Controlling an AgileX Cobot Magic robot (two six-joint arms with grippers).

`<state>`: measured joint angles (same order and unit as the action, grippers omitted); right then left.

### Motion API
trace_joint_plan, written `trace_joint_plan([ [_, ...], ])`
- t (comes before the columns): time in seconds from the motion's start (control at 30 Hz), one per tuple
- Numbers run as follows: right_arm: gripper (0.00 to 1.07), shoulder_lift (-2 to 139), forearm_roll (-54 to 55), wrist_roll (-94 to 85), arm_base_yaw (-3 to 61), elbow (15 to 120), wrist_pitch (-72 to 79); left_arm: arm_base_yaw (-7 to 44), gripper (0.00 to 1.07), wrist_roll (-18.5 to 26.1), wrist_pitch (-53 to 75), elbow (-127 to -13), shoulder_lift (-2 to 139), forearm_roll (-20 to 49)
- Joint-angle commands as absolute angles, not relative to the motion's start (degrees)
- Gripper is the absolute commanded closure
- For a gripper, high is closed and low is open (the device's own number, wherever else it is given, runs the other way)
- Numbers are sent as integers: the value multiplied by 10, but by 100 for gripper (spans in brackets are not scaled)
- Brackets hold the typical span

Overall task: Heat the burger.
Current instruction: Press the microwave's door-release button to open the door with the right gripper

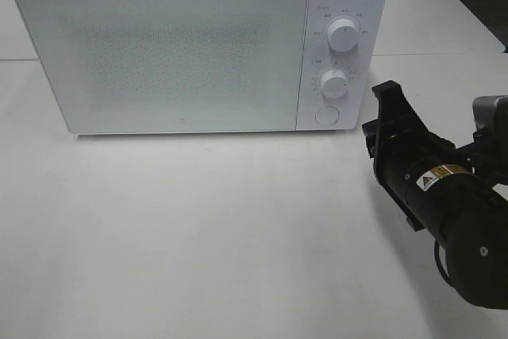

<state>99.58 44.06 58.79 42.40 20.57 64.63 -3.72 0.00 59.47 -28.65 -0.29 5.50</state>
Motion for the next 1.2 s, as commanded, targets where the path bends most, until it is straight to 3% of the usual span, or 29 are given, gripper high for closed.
trace_joint_plan([
  [0.03, 103, 995, 461, 675, 425, 207, 627, -37, 7, 0, 591, -285, -15, 60],
  [0.13, 107, 995, 478, 692, 425, 207, 612, -37, 7, 0, 591, -285, -15, 60],
  [0.47, 107, 995, 496, 686, 414, 248, 576, -37, 7, 0, 591, -285, -15, 60],
  [0.63, 107, 1045, 473, 701, 386, 286, 562, -37, 7, 0, 591, -285, -15, 60],
  [1.2, 107, 1144, 461, 724, 383, 379, 562, -37, 7, 0, 591, -285, -15, 60],
])
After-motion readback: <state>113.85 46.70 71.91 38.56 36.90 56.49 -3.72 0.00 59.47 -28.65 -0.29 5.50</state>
